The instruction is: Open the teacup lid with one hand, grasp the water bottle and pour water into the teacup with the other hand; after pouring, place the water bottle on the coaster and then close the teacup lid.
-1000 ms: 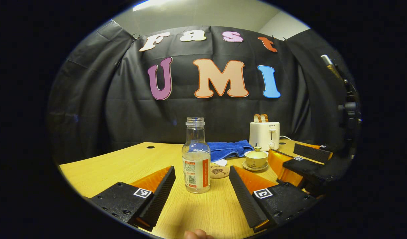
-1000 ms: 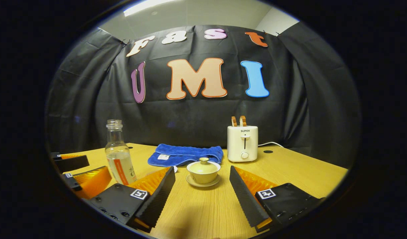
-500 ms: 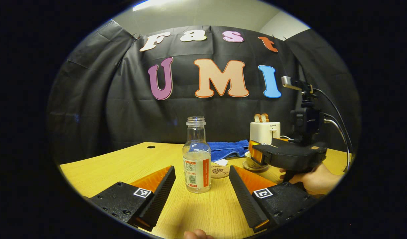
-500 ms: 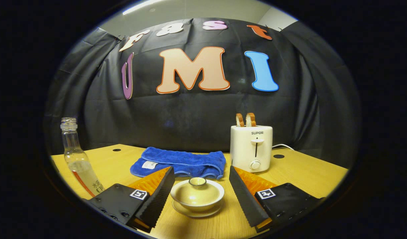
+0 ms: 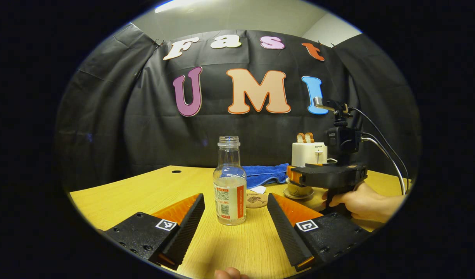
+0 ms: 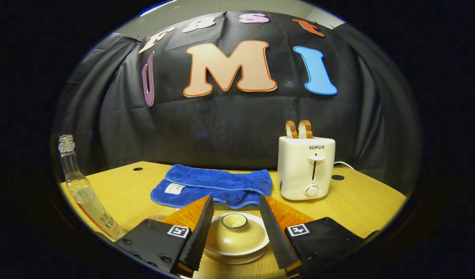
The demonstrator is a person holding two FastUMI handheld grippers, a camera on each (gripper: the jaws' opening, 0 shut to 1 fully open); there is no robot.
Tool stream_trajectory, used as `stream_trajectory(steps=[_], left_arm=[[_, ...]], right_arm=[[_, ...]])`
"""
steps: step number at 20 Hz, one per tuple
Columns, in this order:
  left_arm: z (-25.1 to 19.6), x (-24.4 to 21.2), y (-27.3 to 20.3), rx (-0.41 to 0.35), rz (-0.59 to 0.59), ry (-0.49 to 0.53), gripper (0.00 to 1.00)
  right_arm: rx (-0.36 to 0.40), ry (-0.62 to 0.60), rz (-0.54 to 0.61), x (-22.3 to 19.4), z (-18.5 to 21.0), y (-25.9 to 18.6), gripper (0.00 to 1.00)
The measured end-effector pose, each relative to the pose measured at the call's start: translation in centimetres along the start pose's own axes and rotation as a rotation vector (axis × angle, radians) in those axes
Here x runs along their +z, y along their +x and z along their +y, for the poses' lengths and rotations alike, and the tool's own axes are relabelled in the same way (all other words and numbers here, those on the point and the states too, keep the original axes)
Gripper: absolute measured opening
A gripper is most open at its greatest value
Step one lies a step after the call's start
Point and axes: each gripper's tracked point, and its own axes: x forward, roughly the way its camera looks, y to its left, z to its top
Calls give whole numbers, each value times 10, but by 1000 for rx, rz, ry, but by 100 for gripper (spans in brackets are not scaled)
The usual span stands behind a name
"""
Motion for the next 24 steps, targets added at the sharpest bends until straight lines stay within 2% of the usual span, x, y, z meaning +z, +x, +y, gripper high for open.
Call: stream_trajectory(steps=[2, 6, 9, 14, 16, 19, 20, 24], left_arm=[[0, 0, 0, -1, 0, 0, 95], [0, 0, 0, -1, 0, 0, 95], [0, 0, 0, -1, 0, 0, 95], [0, 0, 0, -2, 0, 0, 95], [0, 1, 0, -1, 0, 0, 95], [0, 0, 0, -1, 0, 0, 95], [0, 0, 0, -1, -1, 1, 95], [1, 0, 0, 1, 0, 0, 95]], right_arm=[[9, -4, 21, -3, 1, 4, 72], [26, -1, 43, -8, 3, 12, 76], [22, -5, 41, -8, 0, 9, 41], [43, -16, 51, -13, 3, 17, 39], [38, -14, 52, -11, 2, 15, 34], [24, -17, 52, -12, -1, 15, 34], [24, -12, 47, -11, 0, 14, 26], [73, -16, -41, 3, 7, 8, 26]])
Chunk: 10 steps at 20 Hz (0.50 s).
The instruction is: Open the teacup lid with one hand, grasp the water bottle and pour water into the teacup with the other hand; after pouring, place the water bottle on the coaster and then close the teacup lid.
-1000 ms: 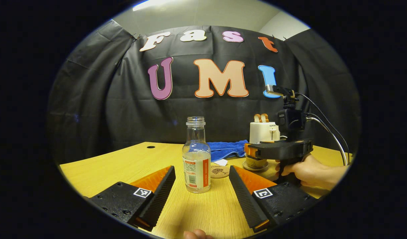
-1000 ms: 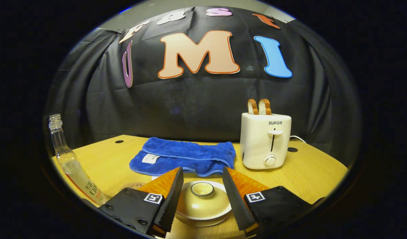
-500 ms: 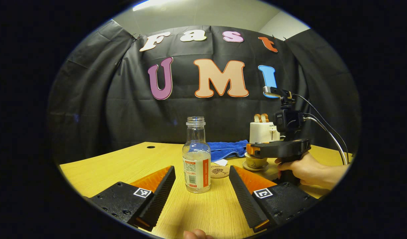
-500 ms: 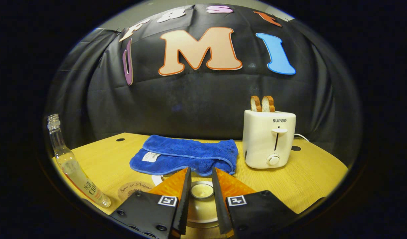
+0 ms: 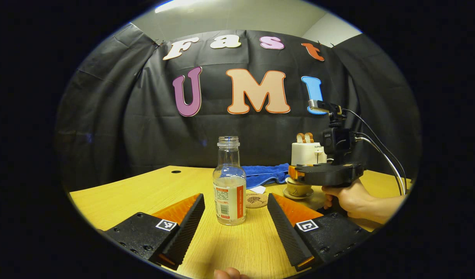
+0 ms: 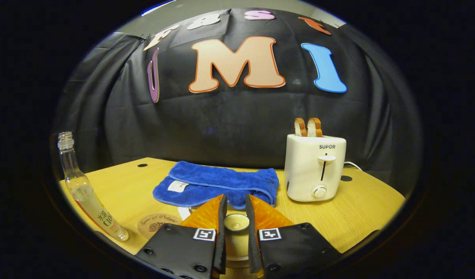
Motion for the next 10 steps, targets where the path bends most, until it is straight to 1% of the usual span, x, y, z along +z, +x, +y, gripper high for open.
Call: stream_trajectory(steps=[2, 3, 5, 10], left_arm=[[0, 0, 0, 5, 1, 0, 95], [0, 0, 0, 6, 0, 0, 95], [1, 0, 0, 12, 2, 0, 95], [3, 2, 0, 49, 3, 0, 95]], right_arm=[[22, 10, -77, 13, 2, -6, 26], [19, 7, -80, 12, 1, -3, 26], [43, 8, -75, 8, 4, -7, 26], [49, 8, -77, 10, 2, -34, 26]])
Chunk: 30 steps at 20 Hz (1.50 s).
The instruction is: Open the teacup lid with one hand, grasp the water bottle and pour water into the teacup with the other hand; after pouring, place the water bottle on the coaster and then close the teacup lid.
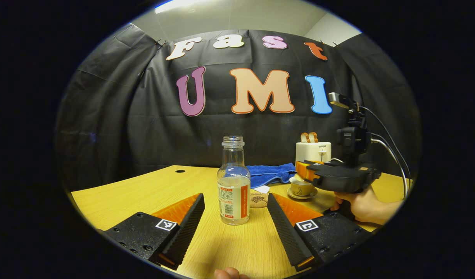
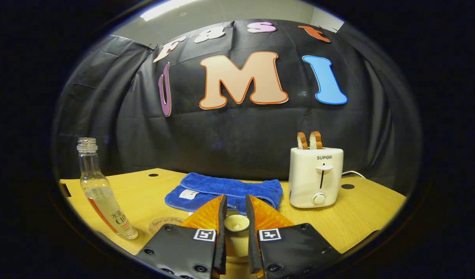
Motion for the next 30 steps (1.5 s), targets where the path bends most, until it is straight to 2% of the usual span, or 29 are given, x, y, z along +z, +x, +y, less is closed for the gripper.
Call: stream_trajectory(steps=[4, 12, 19, 21, 23, 26, 28, 30], left_arm=[[4, -2, 9, 29, 3, 2, 95], [9, -5, 67, 62, 6, 5, 95], [16, -2, 108, 79, -3, 9, 95], [13, -3, 119, 62, -1, 9, 95], [13, -3, 126, 50, -1, 8, 74], [14, -2, 135, 34, 0, 7, 72], [7, -5, 140, 18, 15, 56, 71], [5, -10, 147, 18, 29, 256, 71]], right_arm=[[29, 0, -1, 2, -2, -35, 26], [48, -2, -3, 6, -18, -99, 25], [55, -2, 0, 7, -23, -126, 26], [61, -3, 0, 7, -22, -131, 26], [58, -3, 0, 8, -25, -137, 26], [44, -4, 0, 8, -35, -145, 26], [34, -4, 1, 8, -46, -148, 25], [13, -3, 2, 8, -61, -149, 26]])
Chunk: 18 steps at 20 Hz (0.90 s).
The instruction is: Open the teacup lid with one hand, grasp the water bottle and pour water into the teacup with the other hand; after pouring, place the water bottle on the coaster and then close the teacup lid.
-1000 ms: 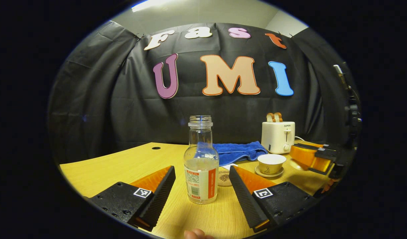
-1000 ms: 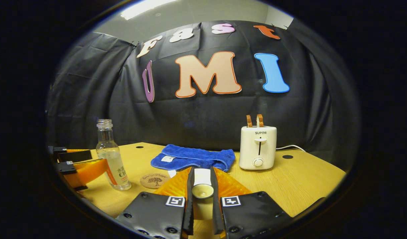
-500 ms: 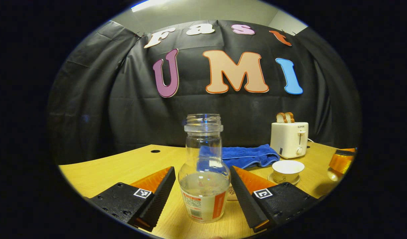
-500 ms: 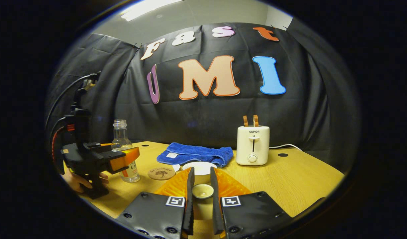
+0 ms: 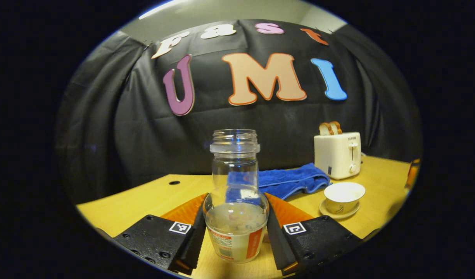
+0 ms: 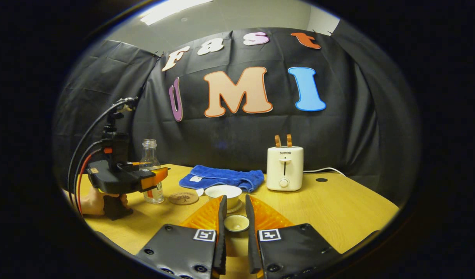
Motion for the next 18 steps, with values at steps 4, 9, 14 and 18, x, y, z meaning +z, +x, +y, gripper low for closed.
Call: stream_trajectory(steps=[4, 9, 14, 18], left_arm=[[-29, -12, 14, -71, 25, 482, 71], [-63, -23, 33, -187, 74, 909, 71], [-67, -12, 37, -217, 61, 1145, 71], [-65, -13, 41, -241, 82, 1303, 71]], right_arm=[[-57, -2, -3, 2, -27, -4, 26], [-70, -3, -3, 2, -33, -4, 26], [-70, -3, -3, 2, -34, -5, 26], [-78, -3, -3, 3, -36, -5, 25]])
